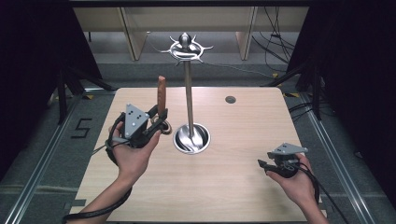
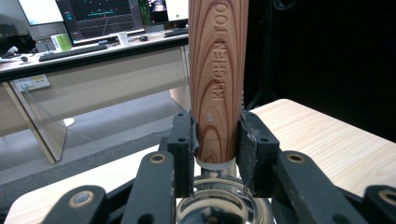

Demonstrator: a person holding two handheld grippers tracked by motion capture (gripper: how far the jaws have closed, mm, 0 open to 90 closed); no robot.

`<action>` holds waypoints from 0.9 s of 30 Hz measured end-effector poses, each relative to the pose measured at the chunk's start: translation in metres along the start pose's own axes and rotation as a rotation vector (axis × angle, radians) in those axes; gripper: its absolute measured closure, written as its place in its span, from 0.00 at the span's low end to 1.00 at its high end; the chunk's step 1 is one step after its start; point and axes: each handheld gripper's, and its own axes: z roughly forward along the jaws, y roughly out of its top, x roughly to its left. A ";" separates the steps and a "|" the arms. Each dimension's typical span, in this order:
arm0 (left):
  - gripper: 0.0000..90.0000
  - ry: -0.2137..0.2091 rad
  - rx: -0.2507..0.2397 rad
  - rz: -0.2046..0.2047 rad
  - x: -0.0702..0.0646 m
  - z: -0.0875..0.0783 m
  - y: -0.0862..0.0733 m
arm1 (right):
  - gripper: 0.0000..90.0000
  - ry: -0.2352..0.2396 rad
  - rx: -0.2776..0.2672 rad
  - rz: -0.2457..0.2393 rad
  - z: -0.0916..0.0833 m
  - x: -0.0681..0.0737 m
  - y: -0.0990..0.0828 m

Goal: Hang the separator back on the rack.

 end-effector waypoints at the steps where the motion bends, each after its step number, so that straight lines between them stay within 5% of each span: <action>1: 0.76 0.000 0.000 0.000 0.000 0.000 0.000 | 0.56 0.000 0.000 -0.002 0.000 0.000 0.000; 11: 0.76 0.004 -0.019 0.001 -0.004 0.004 0.004 | 0.56 0.006 0.006 0.016 -0.001 0.001 0.000; 13: 0.76 -0.003 -0.015 -0.015 -0.006 0.005 0.005 | 0.56 0.011 0.015 0.060 -0.002 0.003 0.001; 15: 0.76 -0.004 -0.011 -0.012 -0.007 0.006 0.005 | 0.56 0.005 0.001 0.020 -0.001 0.000 0.000; 27: 0.76 0.025 -0.009 -0.021 -0.011 0.011 0.007 | 0.56 0.003 -0.010 0.017 -0.001 0.000 0.000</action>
